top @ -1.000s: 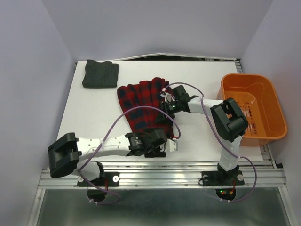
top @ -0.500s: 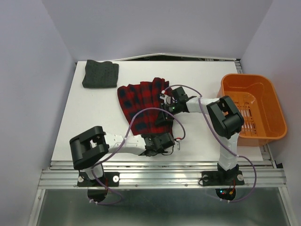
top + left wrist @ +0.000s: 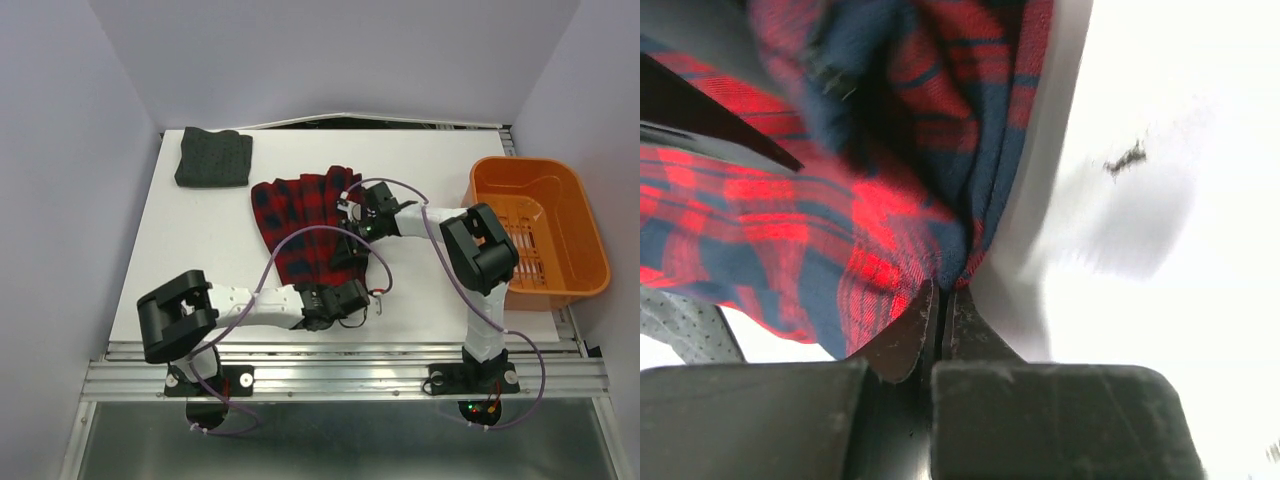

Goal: Fold and stack the skirts
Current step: Fold the skirt

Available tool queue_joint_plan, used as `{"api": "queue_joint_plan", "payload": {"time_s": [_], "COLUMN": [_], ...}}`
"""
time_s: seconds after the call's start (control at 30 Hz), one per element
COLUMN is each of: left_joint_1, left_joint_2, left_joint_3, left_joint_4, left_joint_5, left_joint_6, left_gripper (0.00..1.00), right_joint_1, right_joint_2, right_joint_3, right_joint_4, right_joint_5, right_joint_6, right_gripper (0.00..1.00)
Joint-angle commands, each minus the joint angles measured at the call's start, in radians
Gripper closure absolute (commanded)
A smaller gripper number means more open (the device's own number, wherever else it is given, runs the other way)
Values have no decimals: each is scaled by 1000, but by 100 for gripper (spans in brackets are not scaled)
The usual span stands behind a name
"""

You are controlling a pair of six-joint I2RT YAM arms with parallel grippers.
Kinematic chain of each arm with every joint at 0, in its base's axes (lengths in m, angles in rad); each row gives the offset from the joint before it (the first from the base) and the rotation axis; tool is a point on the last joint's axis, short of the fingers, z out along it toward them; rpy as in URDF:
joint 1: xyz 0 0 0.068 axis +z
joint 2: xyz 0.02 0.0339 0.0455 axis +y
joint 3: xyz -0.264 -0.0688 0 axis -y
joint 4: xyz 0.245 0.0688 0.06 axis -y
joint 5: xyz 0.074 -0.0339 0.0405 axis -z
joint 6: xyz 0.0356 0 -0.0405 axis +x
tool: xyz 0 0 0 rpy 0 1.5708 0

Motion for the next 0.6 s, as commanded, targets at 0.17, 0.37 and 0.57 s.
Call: {"api": "queue_joint_plan", "payload": {"time_s": [0.17, 0.37, 0.57], "left_joint_1": [-1, -1, -3], "left_joint_2": [-156, -164, -164], "left_joint_3": [163, 224, 305], "left_joint_4": [-315, -401, -490], "left_joint_5": [273, 396, 492], "left_joint_6": [-26, -36, -40], "left_gripper": [100, 100, 100], "right_joint_1": [-7, -44, -44], "right_joint_2": [-46, 183, 328], "right_joint_3": [450, 805, 882], "right_joint_4": [-226, -315, -337], "right_joint_5": [116, 141, 178], "right_joint_6": [-208, -322, -433], "right_gripper": [23, 19, 22]}}
